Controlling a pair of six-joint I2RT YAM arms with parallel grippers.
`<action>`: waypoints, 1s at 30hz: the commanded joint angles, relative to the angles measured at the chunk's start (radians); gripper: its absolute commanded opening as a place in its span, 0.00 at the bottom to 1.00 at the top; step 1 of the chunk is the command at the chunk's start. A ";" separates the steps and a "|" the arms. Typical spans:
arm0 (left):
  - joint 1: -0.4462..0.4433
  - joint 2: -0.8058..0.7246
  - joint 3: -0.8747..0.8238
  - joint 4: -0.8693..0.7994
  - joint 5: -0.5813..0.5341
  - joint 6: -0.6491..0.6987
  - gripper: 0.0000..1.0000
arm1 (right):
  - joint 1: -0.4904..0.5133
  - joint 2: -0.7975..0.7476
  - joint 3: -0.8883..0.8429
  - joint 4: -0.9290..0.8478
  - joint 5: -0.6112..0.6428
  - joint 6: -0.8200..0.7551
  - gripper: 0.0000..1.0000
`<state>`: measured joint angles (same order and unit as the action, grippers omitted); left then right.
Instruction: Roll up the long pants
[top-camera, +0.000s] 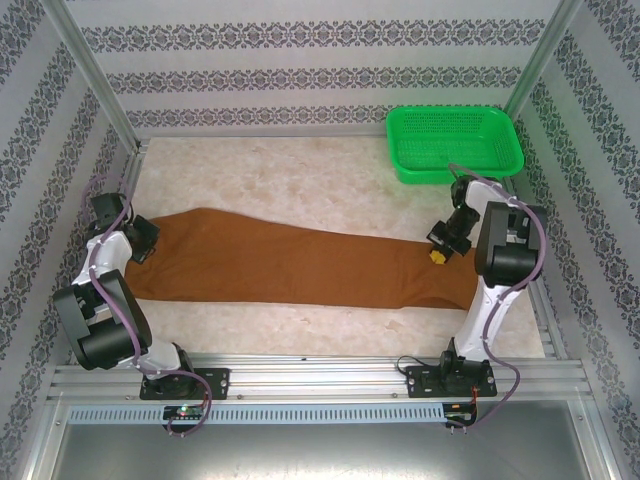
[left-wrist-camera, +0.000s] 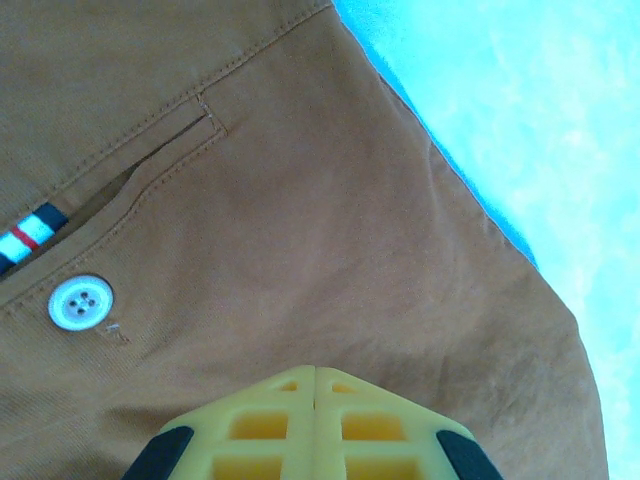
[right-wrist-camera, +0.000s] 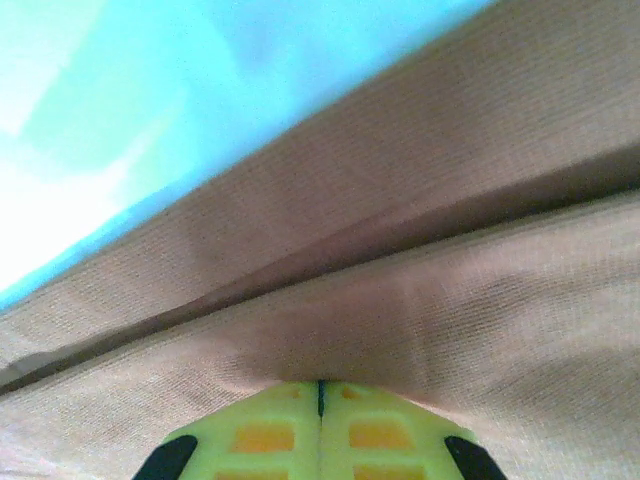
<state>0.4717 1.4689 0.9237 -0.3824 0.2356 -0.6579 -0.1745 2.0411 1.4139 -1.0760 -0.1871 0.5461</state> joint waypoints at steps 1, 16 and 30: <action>-0.012 -0.001 -0.001 -0.010 0.013 0.025 0.00 | -0.020 0.088 0.118 -0.019 0.088 0.004 0.00; -0.038 0.037 0.005 0.049 0.026 0.025 0.23 | -0.051 -0.105 0.201 0.092 0.306 -0.007 0.32; -0.158 0.134 0.071 0.054 0.032 0.014 0.22 | -0.214 -0.156 -0.045 0.181 0.379 -0.030 0.81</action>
<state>0.3618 1.5921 0.9447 -0.3393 0.2687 -0.6472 -0.3744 1.8309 1.3674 -0.9108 0.1585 0.5407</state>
